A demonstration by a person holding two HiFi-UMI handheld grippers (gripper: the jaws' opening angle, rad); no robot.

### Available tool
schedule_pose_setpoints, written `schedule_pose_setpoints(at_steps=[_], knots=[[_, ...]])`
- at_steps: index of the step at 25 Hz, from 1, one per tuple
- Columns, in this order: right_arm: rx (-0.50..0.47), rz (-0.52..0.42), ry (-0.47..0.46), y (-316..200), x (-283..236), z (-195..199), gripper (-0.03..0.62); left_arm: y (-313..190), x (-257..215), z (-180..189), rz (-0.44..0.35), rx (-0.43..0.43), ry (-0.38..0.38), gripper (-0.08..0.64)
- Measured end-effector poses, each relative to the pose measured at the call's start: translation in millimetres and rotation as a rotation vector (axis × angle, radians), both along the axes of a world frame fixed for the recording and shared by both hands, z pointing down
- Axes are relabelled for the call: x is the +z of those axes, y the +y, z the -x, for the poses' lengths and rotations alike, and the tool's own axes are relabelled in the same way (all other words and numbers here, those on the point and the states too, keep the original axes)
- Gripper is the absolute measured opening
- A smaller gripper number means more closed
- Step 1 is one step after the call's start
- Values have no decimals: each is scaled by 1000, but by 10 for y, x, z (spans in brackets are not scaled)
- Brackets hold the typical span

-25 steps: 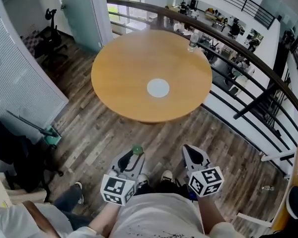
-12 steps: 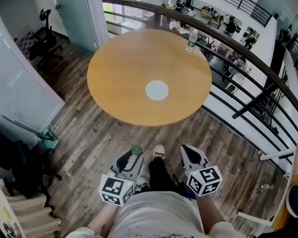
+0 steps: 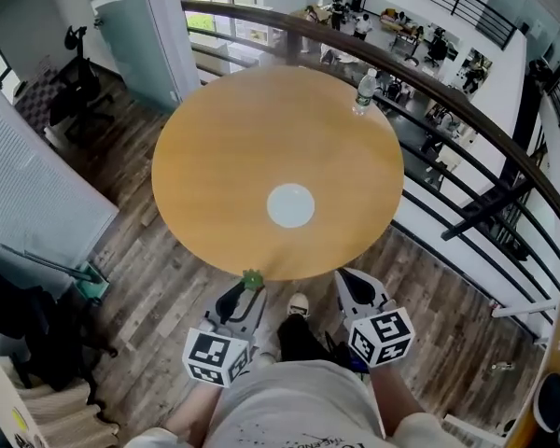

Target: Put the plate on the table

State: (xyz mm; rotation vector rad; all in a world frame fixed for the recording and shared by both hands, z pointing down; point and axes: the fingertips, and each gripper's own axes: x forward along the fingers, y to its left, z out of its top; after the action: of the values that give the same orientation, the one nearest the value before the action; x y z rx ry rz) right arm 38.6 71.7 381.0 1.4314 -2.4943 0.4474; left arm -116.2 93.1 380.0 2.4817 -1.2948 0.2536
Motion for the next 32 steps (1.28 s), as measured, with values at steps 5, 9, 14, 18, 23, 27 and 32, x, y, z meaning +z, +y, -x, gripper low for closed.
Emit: schedule_pose_setpoints(at_steps=[5,9,14,18,23,27,32], knots=[[-18,-11,1,-627,-84,-174,20,-613,-53,-150,1,-19,-5,147],[-37,0,-5,-973,-85,-351,20,-986,-123,-396,-1,-29,5,147],[-70,13,-8,-1245,-45,-398,20,-1283,-171,-512,-18,-48,0,147],[-76,21,-10,-1442,-23,-383,20,-1452,-128,-479,-6,-55,-10,147],[-57,27,-21,-1616,14,-353,20,-1637,-92,-426,2,-40,-23,147],[-23,44,-25,-1685,49,-327,20,-1751,-45,-373,23,-4,-37,147],[31,71,-27,-1759,138,-330,20,-1877,71,-317,58,48,-63,147]])
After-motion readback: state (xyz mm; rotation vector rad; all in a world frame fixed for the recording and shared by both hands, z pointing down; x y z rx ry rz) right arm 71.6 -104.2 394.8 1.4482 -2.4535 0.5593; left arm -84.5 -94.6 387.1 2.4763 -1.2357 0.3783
